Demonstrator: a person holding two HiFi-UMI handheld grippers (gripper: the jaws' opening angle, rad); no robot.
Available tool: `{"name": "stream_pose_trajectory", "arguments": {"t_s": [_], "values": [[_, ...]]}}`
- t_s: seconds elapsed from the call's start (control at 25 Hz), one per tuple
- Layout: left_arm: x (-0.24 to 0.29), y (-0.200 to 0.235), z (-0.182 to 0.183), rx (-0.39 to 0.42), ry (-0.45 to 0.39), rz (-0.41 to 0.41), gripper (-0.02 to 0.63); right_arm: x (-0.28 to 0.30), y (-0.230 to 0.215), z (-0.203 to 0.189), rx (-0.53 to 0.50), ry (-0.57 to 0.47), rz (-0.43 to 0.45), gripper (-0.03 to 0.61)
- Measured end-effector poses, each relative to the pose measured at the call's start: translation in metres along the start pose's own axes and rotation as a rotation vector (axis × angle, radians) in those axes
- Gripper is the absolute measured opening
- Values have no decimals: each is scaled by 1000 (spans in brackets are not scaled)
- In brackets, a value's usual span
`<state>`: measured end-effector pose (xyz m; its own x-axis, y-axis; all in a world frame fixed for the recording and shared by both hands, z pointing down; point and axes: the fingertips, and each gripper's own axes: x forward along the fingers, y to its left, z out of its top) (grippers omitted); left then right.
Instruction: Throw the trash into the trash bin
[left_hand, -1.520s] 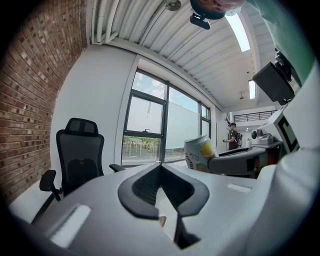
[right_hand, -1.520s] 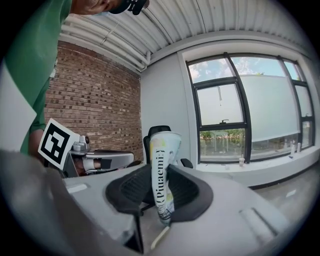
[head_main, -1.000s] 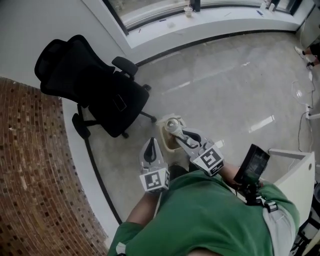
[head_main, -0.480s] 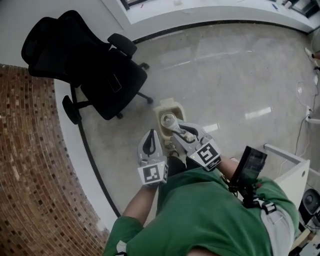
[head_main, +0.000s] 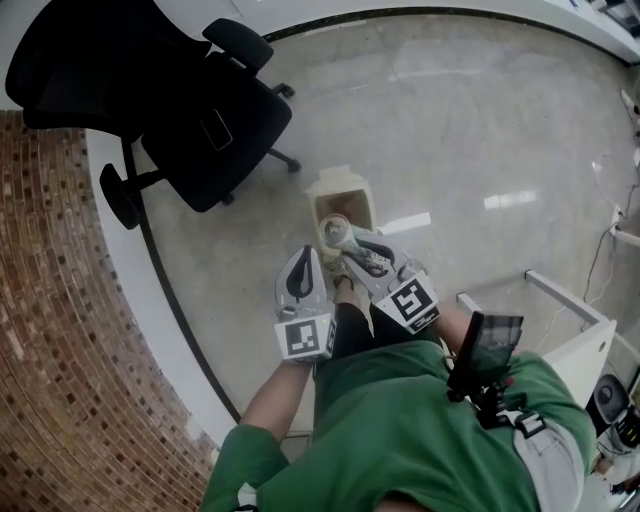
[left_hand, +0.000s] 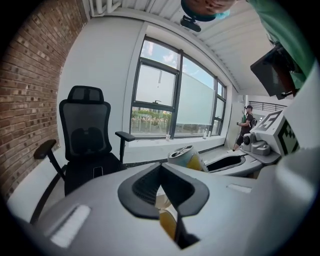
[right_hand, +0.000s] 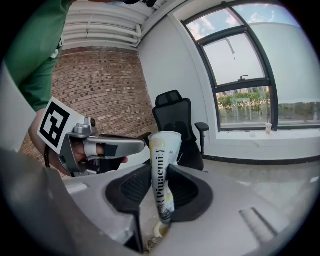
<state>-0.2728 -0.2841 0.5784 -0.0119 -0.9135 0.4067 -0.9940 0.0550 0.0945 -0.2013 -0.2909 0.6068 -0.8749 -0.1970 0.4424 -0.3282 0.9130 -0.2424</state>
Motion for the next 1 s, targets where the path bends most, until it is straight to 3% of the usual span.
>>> {"name": "stream_pose_trajectory", "arguments": {"t_s": [0.56,1.0], "values": [[46,5,-108,-32,167,-62,6,60,-21,-119,37,146,-8,109],[61,29,-173,-71,225,-47,6,109,-29,-202,65,236,-5,109]]}}
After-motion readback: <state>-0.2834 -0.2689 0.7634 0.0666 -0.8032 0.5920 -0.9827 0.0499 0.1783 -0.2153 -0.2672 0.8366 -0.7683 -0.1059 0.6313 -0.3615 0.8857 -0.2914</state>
